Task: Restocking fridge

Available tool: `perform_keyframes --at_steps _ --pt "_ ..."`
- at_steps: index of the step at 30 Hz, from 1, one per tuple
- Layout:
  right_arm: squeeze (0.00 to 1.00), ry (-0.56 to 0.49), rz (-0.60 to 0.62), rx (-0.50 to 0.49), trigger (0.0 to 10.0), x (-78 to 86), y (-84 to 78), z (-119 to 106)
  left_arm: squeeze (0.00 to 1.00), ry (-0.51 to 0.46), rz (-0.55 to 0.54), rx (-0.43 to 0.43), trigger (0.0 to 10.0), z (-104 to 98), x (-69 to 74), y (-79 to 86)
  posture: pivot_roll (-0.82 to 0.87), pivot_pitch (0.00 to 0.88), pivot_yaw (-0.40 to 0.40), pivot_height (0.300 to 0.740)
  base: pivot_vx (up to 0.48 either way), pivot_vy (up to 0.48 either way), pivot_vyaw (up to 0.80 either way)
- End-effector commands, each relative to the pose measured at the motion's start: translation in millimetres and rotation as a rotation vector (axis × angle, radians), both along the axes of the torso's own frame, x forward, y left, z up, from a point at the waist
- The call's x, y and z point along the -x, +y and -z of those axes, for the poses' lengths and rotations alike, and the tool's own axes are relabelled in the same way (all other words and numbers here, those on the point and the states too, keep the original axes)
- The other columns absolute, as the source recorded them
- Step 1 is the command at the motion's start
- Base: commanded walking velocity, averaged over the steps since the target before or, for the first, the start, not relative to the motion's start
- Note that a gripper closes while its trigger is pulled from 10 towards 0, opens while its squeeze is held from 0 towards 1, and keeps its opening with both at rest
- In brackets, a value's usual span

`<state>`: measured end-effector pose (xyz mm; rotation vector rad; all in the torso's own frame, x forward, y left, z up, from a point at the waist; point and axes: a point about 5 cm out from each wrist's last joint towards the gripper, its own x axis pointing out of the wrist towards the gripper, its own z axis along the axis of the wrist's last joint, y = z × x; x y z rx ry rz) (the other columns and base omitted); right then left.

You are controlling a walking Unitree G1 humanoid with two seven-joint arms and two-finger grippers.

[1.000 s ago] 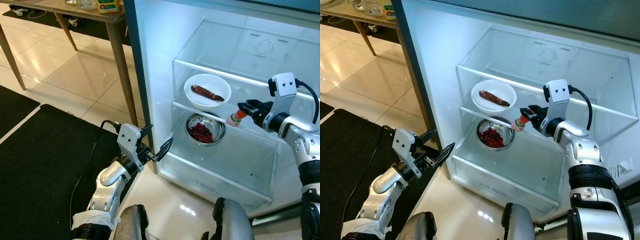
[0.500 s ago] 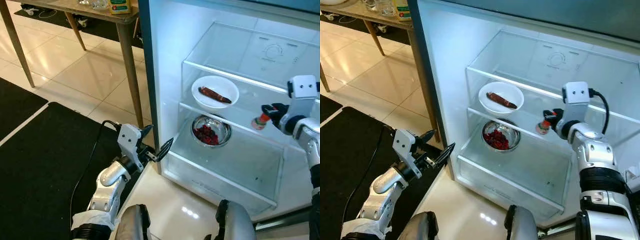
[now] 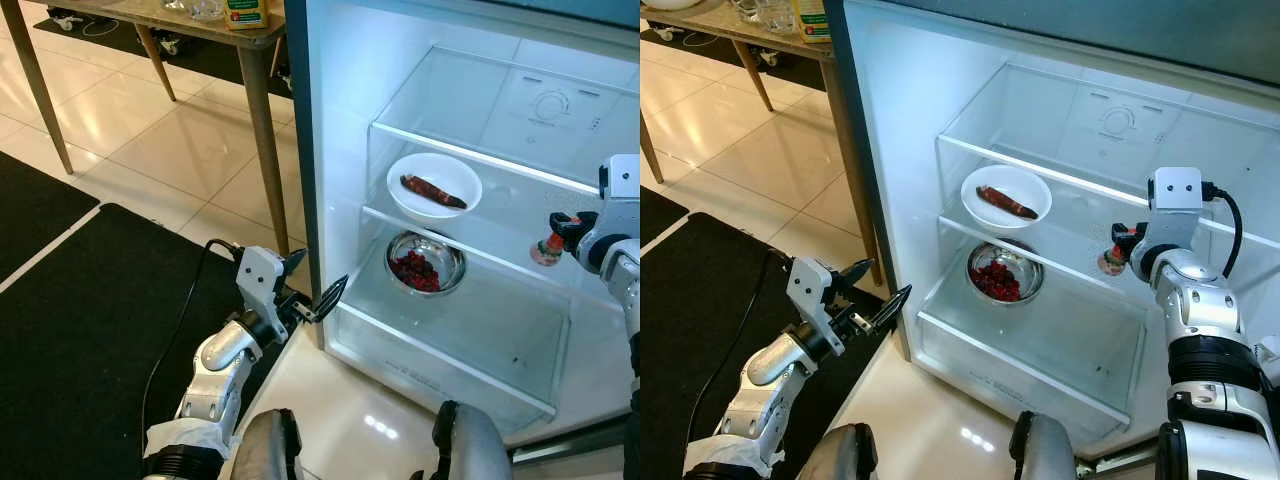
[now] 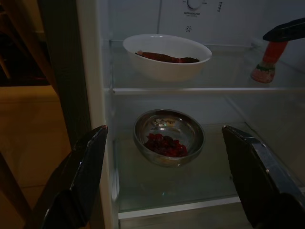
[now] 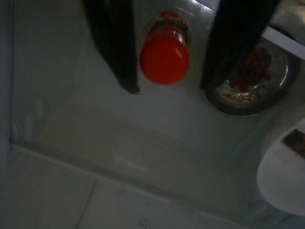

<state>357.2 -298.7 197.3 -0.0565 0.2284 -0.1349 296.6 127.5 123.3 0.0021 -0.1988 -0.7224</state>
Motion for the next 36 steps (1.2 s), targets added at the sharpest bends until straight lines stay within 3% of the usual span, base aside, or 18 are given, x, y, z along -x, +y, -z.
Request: perform_keyframes --at_steps 1,2,3,10,15,18,23,25,29,30,32,36 --pt "0.22 0.073 0.025 -0.064 10.0 8.5 -6.5 23 0.00 0.018 0.013 -0.006 10.0 6 2.3 -1.9 -0.05 0.191 0.044 0.536 0.000 0.000 0.00" --pt "0.22 0.049 0.010 -0.084 10.0 7.5 -4.7 20 0.00 0.019 0.013 -0.006 10.0 6 2.4 -1.9 -0.05 0.191 0.044 0.536 0.000 0.000 0.00" --pt "0.00 0.007 -0.011 -0.109 10.0 5.9 -2.5 14 0.00 0.019 0.013 -0.006 10.0 6 2.5 -1.8 -0.05 0.193 0.045 0.536 0.000 0.000 0.00" --pt "0.00 -0.233 -0.174 -0.246 10.0 5.7 7.2 -18 0.00 0.018 0.014 -0.007 10.0 6 2.0 -1.6 -0.05 0.192 0.046 0.536 0.000 0.000 0.00" --pt "0.00 -0.312 -0.266 -0.255 10.0 12.5 7.5 -27 0.00 0.017 0.014 -0.006 10.0 5 1.7 -1.5 -0.05 0.192 0.046 0.536 0.000 0.000 0.00" --pt "0.00 -0.376 -0.407 -0.244 10.0 24.0 10.8 -35 0.00 0.018 0.015 -0.007 10.0 6 2.0 -1.3 -0.05 0.192 0.046 0.536 0.000 0.000 0.00" --pt "0.00 -0.344 -0.517 -0.206 10.0 32.3 18.1 -30 0.00 0.019 0.016 -0.006 10.0 6 2.1 -1.4 -0.05 0.192 0.046 0.536 0.000 0.000 0.00" --pt "0.00 -0.298 -0.725 -0.214 10.0 48.4 36.9 -17 0.00 0.019 0.018 -0.004 10.0 6 1.8 -2.1 -0.05 0.191 0.048 0.536 0.000 0.000 0.00" --pt "0.00 -0.267 -0.803 -0.217 10.0 54.7 47.4 -11 0.00 0.019 0.020 -0.004 10.0 6 1.7 -2.5 -0.05 0.191 0.047 0.536 0.000 0.000 0.00" --pt "0.00 -0.210 -0.837 -0.211 10.0 57.0 56.4 -3 0.00 0.020 0.022 -0.004 10.0 6 1.6 -3.1 -0.05 0.191 0.047 0.536 0.000 0.000 0.00" --pt "0.00 -0.195 -0.846 -0.209 10.0 57.9 58.5 0 0.00 0.020 0.022 -0.004 10.0 6 1.6 -3.2 -0.05 0.191 0.047 0.536 0.000 0.000 0.00" --pt "0.00 0.004 -0.901 -0.169 10.0 64.8 77.0 37 0.00 0.020 0.026 -0.004 10.0 6 1.8 -3.8 -0.06 0.192 0.047 0.536 0.000 0.000 0.00"
